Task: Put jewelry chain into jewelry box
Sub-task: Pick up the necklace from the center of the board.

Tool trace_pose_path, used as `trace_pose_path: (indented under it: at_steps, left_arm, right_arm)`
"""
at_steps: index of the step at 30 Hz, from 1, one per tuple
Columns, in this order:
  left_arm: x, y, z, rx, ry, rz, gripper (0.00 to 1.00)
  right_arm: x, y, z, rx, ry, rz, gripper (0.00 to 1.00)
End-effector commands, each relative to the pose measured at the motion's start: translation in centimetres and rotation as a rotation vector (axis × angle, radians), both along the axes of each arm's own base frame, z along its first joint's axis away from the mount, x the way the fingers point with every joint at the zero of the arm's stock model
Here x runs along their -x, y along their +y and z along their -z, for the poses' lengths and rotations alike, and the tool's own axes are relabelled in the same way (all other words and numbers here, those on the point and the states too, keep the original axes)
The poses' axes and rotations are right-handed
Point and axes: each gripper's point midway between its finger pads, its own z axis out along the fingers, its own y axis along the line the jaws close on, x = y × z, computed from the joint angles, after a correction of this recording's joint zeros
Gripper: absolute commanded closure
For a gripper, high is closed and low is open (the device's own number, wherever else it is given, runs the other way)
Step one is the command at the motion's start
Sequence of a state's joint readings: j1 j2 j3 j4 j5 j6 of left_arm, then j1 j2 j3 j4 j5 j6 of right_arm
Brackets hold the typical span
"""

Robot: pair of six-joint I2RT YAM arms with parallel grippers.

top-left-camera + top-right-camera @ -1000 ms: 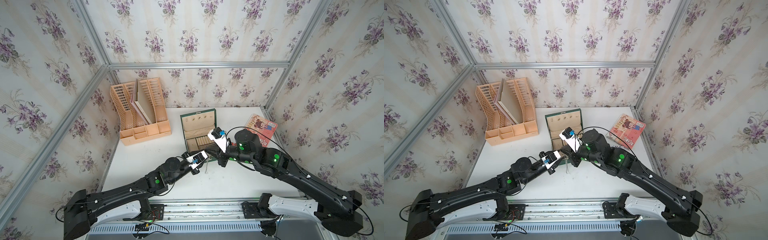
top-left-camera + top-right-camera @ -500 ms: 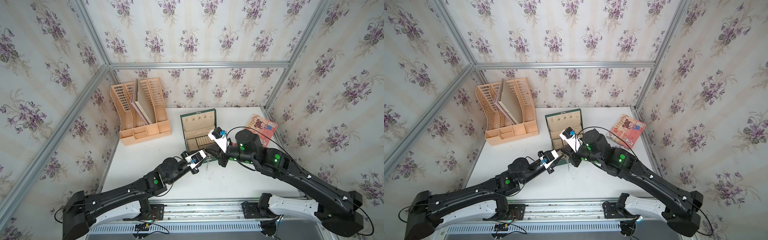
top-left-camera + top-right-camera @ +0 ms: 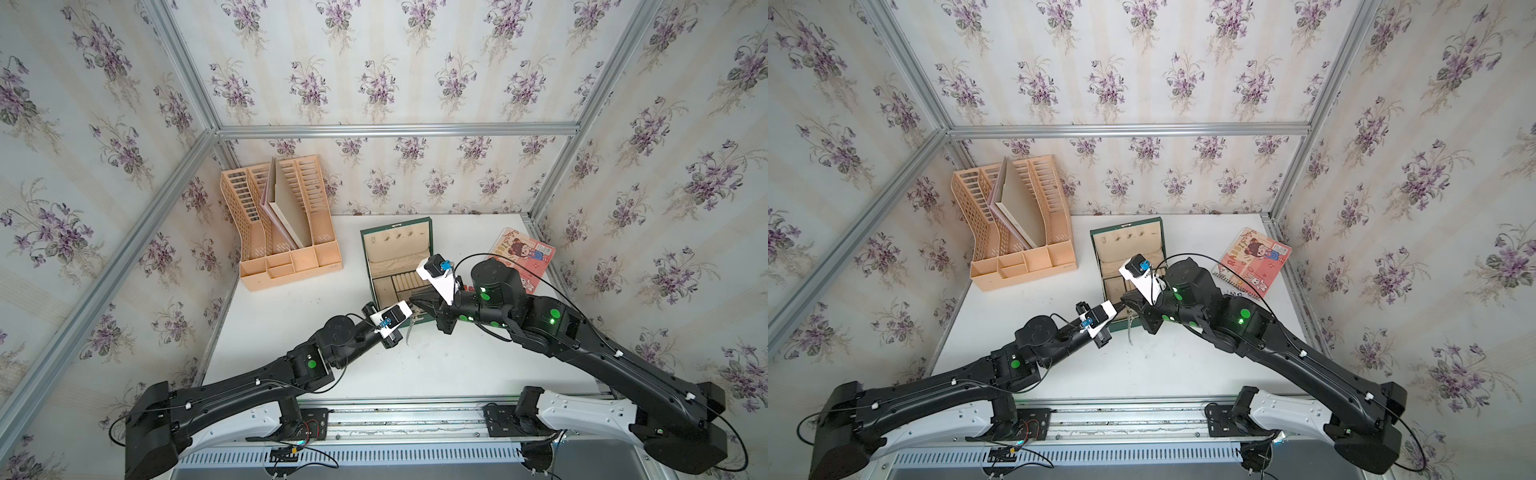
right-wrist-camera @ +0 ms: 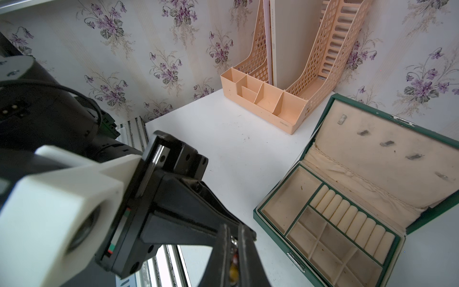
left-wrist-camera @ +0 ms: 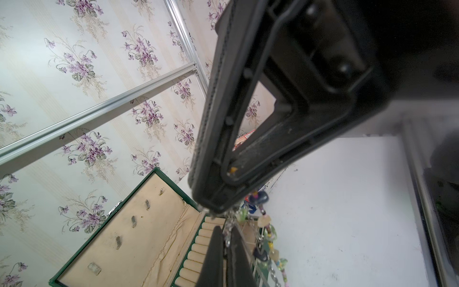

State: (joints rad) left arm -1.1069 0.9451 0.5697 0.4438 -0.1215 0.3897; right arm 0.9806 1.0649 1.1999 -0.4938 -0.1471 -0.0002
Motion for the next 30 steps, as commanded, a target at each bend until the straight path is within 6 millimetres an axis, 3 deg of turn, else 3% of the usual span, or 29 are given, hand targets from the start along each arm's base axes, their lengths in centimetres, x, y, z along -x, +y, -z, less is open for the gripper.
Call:
trace_pose_path:
  at_steps: [1,4,10,14,19,23,26,30]
  left_arm:
    - [0.1,0.1,-0.3,0.017,-0.003,0.001,1.0]
    - [-0.5,0.3,-0.2,0.003,0.007,-0.038,1.0]
    - [-1.8,1.3,0.5,-0.058,0.036,-0.131,1.0]
    - [-2.5,2.4,1.1,-0.108,0.059,-0.198,1.0]
    - [-3.8,4.8,2.2,-0.203,0.091,-0.342,1.0]
    - [-5.1,6.9,2.5,-0.261,0.086,-0.483,1.0]
    - [-6.1,8.3,2.6,-0.293,0.086,-0.591,1.0]
    - [-7.4,10.0,2.7,-0.251,0.152,-0.745,1.0]
  right_arm:
    - [0.0,0.2,-0.7,-0.028,-0.01,-0.001,1.0]
    - [0.0,0.2,-0.3,-0.04,0.002,0.003,1.0]
    - [-0.5,0.2,0.0,-0.109,0.011,0.049,0.53]
    - [-1.6,-0.6,-0.6,-0.149,-0.016,0.122,0.41]
    - [-4.4,-3.6,-1.5,-0.27,-0.068,0.29,0.29]
    - [-10.0,-8.6,1.6,-0.343,-0.016,0.578,0.25]
    - [-14.9,-13.2,6.7,-0.334,0.122,0.808,0.29]
    - [-18.6,-15.5,13.3,-0.24,0.285,0.931,0.35]
